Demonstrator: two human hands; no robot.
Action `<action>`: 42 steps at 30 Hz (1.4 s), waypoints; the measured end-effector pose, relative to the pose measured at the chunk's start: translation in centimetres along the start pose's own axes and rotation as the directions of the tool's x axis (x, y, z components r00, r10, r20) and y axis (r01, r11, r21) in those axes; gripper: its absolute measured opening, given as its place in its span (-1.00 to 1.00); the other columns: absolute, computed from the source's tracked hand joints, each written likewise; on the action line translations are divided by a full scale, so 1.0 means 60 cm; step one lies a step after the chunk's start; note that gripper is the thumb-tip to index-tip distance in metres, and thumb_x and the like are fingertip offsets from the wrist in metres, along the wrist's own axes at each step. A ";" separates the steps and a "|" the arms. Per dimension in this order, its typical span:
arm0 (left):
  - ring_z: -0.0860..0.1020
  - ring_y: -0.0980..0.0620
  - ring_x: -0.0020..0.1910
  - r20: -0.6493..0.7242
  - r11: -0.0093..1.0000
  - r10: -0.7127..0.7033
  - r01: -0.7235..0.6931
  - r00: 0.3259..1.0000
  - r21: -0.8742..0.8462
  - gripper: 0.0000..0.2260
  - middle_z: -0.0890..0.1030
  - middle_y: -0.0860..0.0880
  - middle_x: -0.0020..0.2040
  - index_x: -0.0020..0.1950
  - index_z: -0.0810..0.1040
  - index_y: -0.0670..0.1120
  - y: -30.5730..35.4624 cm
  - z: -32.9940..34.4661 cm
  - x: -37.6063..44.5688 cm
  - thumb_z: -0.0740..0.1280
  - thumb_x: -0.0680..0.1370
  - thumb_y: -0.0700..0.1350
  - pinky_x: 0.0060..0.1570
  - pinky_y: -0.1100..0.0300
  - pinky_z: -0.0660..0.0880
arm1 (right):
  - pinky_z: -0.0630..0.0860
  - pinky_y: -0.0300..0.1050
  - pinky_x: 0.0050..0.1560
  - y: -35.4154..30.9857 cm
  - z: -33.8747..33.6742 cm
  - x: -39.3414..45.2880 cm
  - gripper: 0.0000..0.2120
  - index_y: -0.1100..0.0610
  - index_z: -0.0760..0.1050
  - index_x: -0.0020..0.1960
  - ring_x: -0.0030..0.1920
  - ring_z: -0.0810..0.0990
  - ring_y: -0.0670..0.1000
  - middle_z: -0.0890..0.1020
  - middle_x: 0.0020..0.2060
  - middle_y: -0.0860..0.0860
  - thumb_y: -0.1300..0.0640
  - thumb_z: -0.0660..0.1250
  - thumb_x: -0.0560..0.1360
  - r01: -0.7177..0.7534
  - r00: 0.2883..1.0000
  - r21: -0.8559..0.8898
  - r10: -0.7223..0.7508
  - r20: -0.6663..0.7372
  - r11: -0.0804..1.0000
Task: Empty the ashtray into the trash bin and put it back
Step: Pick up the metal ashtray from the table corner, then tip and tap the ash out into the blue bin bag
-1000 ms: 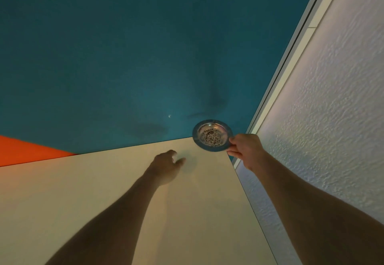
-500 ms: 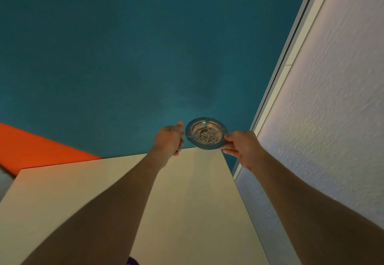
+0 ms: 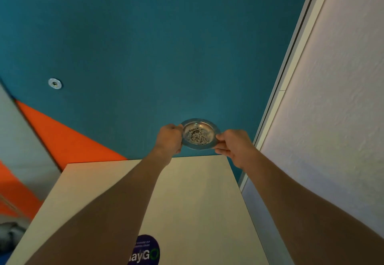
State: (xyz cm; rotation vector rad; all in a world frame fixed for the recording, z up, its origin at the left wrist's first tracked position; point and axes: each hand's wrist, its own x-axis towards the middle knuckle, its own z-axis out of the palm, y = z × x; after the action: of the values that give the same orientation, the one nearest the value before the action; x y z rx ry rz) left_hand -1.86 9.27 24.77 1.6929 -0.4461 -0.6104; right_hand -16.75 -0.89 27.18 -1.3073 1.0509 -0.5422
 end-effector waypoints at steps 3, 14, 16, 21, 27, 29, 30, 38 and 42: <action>0.36 0.01 -0.47 -0.034 1.000 0.021 -0.021 0.999 0.006 -0.77 0.44 -0.07 -0.34 -0.20 0.43 -0.12 0.014 -0.034 -0.036 0.19 0.62 -0.07 -0.49 0.21 0.37 | 0.58 -0.16 -0.42 -0.009 0.017 -0.037 -0.93 0.31 0.54 -0.05 -0.38 0.70 0.02 0.69 -0.30 0.15 0.33 0.29 0.52 0.014 0.999 0.009 -0.015 0.036 1.000; 0.32 0.03 -0.54 -0.181 0.997 0.054 -0.064 0.982 -0.045 -0.73 0.37 -0.04 -0.43 -0.28 0.40 -0.08 0.023 -0.187 -0.147 0.19 0.62 -0.09 -0.55 0.24 0.27 | 0.54 -0.17 -0.46 -0.016 0.127 -0.170 -0.83 0.21 0.55 -0.16 -0.43 0.69 0.04 0.67 -0.50 0.04 0.24 0.20 0.52 0.089 0.975 -0.011 -0.085 0.207 0.996; 0.31 0.04 -0.56 -0.212 0.997 0.059 -0.070 0.975 -0.045 -0.74 0.37 -0.04 -0.45 -0.27 0.40 -0.10 0.019 -0.227 -0.169 0.19 0.62 -0.09 -0.54 0.24 0.27 | 0.54 -0.18 -0.47 -0.015 0.158 -0.193 -0.84 0.21 0.55 -0.15 -0.44 0.68 0.04 0.66 -0.50 0.05 0.25 0.20 0.52 0.103 0.964 -0.018 -0.096 0.247 0.995; 0.30 0.02 -0.53 -0.311 0.995 0.045 -0.071 0.950 -0.073 -0.75 0.36 -0.04 -0.43 -0.27 0.40 -0.10 0.005 -0.326 -0.220 0.19 0.61 -0.11 -0.49 0.23 0.27 | 0.53 -0.18 -0.48 -0.007 0.241 -0.251 -0.84 0.22 0.56 -0.13 -0.46 0.67 0.02 0.66 -0.51 0.04 0.25 0.21 0.52 0.118 0.934 -0.040 -0.097 0.344 0.992; 0.27 0.01 -0.57 -0.438 0.995 0.014 -0.057 0.899 -0.085 -0.75 0.33 -0.05 -0.45 -0.30 0.36 -0.11 -0.031 -0.451 -0.283 0.21 0.58 -0.14 -0.53 0.26 0.23 | 0.51 -0.21 -0.51 0.019 0.352 -0.319 -0.84 0.24 0.56 -0.13 -0.46 0.67 0.02 0.66 -0.50 0.05 0.25 0.21 0.50 0.122 0.884 -0.064 -0.079 0.460 0.991; 0.29 0.00 -0.56 -0.472 0.996 -0.004 -0.041 0.882 -0.085 -0.76 0.35 -0.06 -0.45 -0.29 0.37 -0.11 -0.047 -0.491 -0.300 0.21 0.58 -0.13 -0.54 0.26 0.23 | 0.50 -0.22 -0.52 0.030 0.391 -0.342 -0.84 0.24 0.56 -0.12 -0.47 0.67 0.02 0.65 -0.51 0.05 0.25 0.21 0.50 0.123 0.870 -0.069 -0.074 0.488 0.990; 0.30 0.00 -0.57 -0.486 0.996 -0.012 -0.033 0.874 -0.084 -0.76 0.36 -0.06 -0.45 -0.29 0.38 -0.11 -0.055 -0.511 -0.309 0.22 0.59 -0.12 -0.55 0.26 0.24 | 0.50 -0.22 -0.53 0.036 0.410 -0.352 -0.84 0.25 0.56 -0.11 -0.48 0.66 0.02 0.65 -0.52 0.05 0.25 0.21 0.50 0.123 0.863 -0.072 -0.071 0.500 0.990; 0.31 0.00 -0.58 -0.578 0.995 -0.053 -0.006 0.814 -0.100 -0.78 0.38 -0.08 -0.46 -0.26 0.42 -0.14 -0.139 -0.666 -0.375 0.21 0.59 -0.14 -0.51 0.21 0.26 | 0.50 -0.17 -0.47 0.107 0.571 -0.422 -0.85 0.24 0.57 -0.16 -0.46 0.66 0.04 0.65 -0.51 0.06 0.26 0.23 0.47 0.114 0.800 -0.126 -0.016 0.599 0.985; 0.30 0.00 -0.57 -0.621 0.990 -0.108 0.030 0.777 -0.135 -0.75 0.36 -0.06 -0.46 -0.29 0.40 -0.11 -0.195 -0.737 -0.402 0.20 0.59 -0.16 -0.53 0.23 0.23 | 0.51 -0.17 -0.48 0.160 0.651 -0.448 -0.86 0.25 0.57 -0.09 -0.45 0.67 0.07 0.67 -0.47 0.08 0.25 0.25 0.48 0.104 0.768 -0.162 0.024 0.640 0.981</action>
State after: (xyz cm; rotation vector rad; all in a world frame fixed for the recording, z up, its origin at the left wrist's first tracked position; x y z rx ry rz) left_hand 6.00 60.36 23.23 1.6880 0.1372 -0.0870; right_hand 2.10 43.53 23.48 -1.5322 0.5013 0.0052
